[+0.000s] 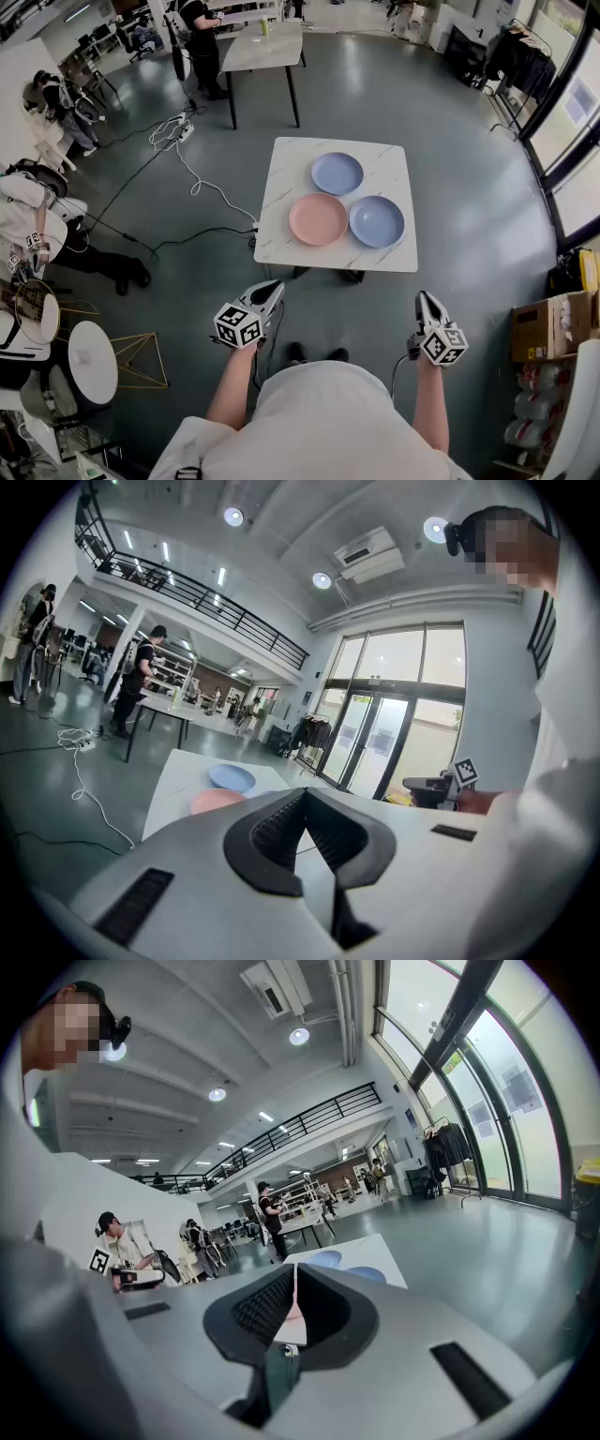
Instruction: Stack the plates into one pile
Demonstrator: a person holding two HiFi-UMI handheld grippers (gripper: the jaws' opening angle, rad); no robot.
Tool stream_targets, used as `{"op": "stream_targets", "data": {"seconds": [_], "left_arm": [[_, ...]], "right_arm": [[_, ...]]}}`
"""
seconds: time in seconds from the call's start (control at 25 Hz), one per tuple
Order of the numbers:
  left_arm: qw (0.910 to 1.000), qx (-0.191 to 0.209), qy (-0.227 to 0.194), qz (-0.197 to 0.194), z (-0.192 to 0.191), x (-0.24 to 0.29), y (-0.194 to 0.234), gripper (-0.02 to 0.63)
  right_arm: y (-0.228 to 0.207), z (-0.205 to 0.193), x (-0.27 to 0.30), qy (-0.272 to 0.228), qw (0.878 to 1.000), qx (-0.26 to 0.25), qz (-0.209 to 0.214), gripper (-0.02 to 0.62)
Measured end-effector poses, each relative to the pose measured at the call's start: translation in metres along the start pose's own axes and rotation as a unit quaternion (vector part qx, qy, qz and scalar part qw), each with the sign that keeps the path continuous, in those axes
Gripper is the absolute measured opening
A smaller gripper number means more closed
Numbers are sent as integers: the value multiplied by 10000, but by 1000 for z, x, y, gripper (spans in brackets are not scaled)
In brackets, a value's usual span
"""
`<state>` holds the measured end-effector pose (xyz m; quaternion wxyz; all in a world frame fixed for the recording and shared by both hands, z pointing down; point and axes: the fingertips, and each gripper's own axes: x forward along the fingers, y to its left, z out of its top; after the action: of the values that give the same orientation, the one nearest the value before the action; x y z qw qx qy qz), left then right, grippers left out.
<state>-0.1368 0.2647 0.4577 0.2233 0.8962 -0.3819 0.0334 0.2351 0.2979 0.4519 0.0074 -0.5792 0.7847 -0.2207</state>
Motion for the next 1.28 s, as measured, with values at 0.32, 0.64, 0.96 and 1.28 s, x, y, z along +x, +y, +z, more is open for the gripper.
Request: {"op": "stream_targets", "data": {"seconds": [0.32,0.64,0.96,1.28], "left_arm": [[10000,-16,7,-53,3,8,1,12],[9999,-44,51,-104,0,13,3,12],[9998,-7,99,-163,2,9,13,12],[9996,39,122,-260,4,-2,30,12]], "right_arm": [[0,2,4,15,10000,-41,-2,31],[1,0,6,21,10000,-51,-21,31],[13,-7,14,2,10000,84,-51,31],[37,-19,21,57,9999,80,-117,31]]}}
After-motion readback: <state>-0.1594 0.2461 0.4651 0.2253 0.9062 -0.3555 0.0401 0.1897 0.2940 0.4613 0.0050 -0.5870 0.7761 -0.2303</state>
